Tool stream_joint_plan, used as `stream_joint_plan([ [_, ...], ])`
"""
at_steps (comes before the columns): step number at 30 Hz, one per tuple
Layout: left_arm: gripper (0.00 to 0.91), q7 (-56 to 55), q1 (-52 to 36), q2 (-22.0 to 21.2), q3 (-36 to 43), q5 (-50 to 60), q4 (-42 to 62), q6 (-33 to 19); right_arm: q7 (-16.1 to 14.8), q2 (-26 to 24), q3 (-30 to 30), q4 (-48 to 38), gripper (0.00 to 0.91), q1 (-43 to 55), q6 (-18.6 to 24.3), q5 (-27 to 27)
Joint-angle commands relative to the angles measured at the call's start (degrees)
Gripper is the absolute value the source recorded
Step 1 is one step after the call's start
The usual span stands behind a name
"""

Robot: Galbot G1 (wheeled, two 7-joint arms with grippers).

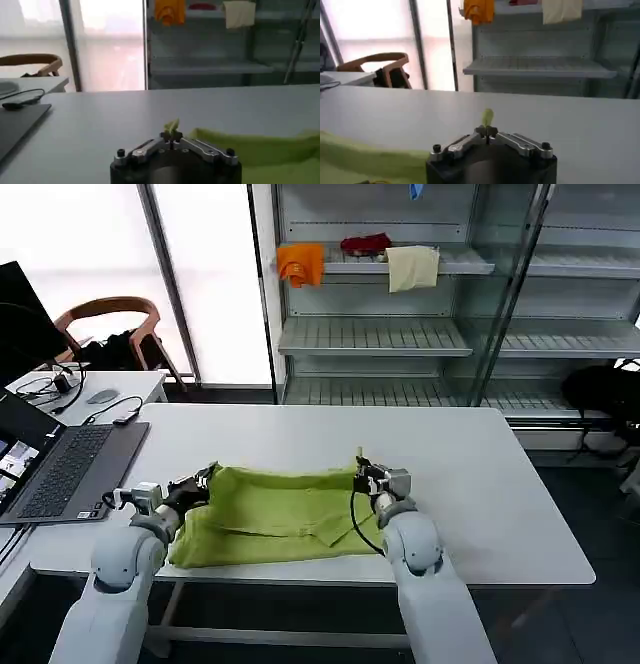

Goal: Fold and organize the clothes.

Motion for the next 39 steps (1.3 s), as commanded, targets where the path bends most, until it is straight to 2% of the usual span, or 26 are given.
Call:
stream_joint_plan([
  [1,0.0,1.32,6.67,0.32,-1.27,0.19,-5.57,-0.58,-0.69,-1.37,0.21,6.51,0.0,-7.83,0.07,0.01],
  [14,0.0,3.83,10.05,0.75,-2.14,5.4,-6.36,-2.77,-1.16,-1.46,0.85,8.84,0.0,-11.67,0.19,-2.62],
  [27,0.01,5.88,12.03,1.43,-2.52,15.39,-7.04,-4.1,-1.11,-0.91,1.11,7.66,0.0,-11.93,0.22,-4.91],
  [28,0.504,5.94,12.19,1.37,-2.44,15.89,-7.05,-4.18,-1.08,-0.87,1.08,7.65,0.0,-11.96,0.22,-4.99],
  [29,0.907,5.73,12.28,1.22,-2.26,16.35,-7.06,-4.26,-1.13,-0.82,1.01,7.71,0.675,-12.07,0.23,-5.21],
  [30,0.907,5.57,12.3,1.12,-2.16,16.86,-7.06,-4.31,-1.08,-0.81,0.98,7.75,0.907,-12.14,0.21,-5.42],
  [35,0.907,4.72,12.27,0.21,-1.8,17.76,-7.22,-5.12,-0.69,-0.35,1.14,7.41,0.907,-11.8,0.28,-9.73],
  [39,0.907,2.5,11.71,-0.45,-2.15,16.06,-7.57,-5.33,-0.64,-0.8,1.7,8.43,0.907,-11.72,0.29,-10.69],
])
